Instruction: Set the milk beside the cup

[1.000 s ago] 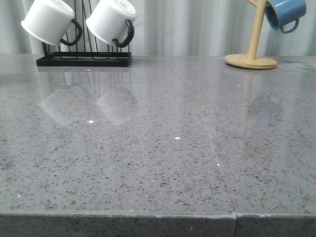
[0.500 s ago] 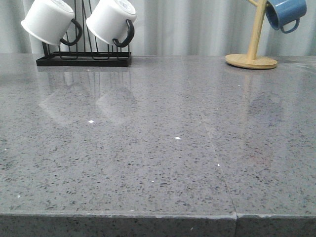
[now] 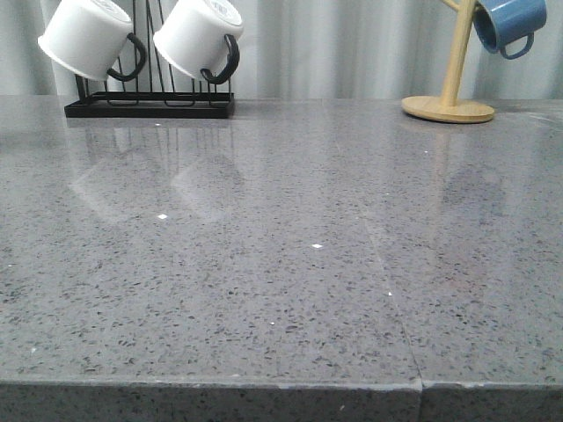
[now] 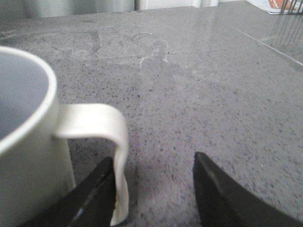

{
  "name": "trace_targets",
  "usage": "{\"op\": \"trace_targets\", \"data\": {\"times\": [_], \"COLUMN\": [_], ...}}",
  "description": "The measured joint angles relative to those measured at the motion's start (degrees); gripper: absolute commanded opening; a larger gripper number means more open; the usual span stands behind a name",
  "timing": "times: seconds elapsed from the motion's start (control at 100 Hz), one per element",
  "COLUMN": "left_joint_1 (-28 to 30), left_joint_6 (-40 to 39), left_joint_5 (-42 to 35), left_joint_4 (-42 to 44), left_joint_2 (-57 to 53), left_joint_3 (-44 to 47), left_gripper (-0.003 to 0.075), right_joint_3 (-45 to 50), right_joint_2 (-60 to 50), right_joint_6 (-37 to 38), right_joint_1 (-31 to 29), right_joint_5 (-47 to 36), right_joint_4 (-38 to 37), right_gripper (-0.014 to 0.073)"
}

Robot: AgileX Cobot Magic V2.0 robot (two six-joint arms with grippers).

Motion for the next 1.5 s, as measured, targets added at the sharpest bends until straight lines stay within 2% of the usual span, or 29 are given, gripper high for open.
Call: {"op": "trace_targets", "data": {"times": [0.17,0.35,0.58,0.72,0.83,0.98,1.12,1.24,1.38,1.45,1.5], "left_joint_1": [0.0,0.0,0.0,0.0,0.0,0.0,0.0,0.0,0.0,0.0,0.0], "left_joint_6": [0.0,0.0,0.0,0.0,0.0,0.0,0.0,0.0,0.0,0.0,0.0], "left_joint_5": [0.0,0.0,0.0,0.0,0.0,0.0,0.0,0.0,0.0,0.0,0.0], "left_joint_4": [0.0,0.0,0.0,0.0,0.0,0.0,0.0,0.0,0.0,0.0,0.0], "left_joint_2": [0.0,0.0,0.0,0.0,0.0,0.0,0.0,0.0,0.0,0.0,0.0], "left_joint_3": [0.0,0.0,0.0,0.0,0.0,0.0,0.0,0.0,0.0,0.0,0.0], "left_gripper": [-0.002,-0.002,-0.002,-0.002,-0.002,-0.002,-0.002,-0.002,-0.002,-0.002,-0.002], "right_joint_3": [-1.19,-1.32,-1.32,-1.32,-1.32,-2.87,-5.7,-8.15,-9.43,-9.55,-9.64], "right_joint_2": [1.64,1.64,-3.05,-6.11,-6.33,-4.3,0.01,3.97,7.22,7.8,7.92], "right_joint_6": [0.11,2.34,11.88,14.24,14.5,14.59,14.59,14.59,14.72,14.72,14.72], "right_joint_1": [0.0,0.0,2.57,9.15,17.31,28.48,35.96,39.69,40.72,40.72,40.72], "right_joint_5": [-0.28,-1.45,-0.89,-1.37,-1.91,-2.02,-2.02,-2.11,-2.98,-3.11,-3.11], "right_joint_4": [-2.35,-4.46,-13.45,-16.6,-17.29,-17.92,-17.92,-17.92,-17.92,-17.92,-17.92], "right_gripper": [-0.0073,-0.0066,-0.0066,-0.0066,-0.0066,-0.0066,-0.0066,-0.0066,-0.0061,-0.0004,0.0091]}}
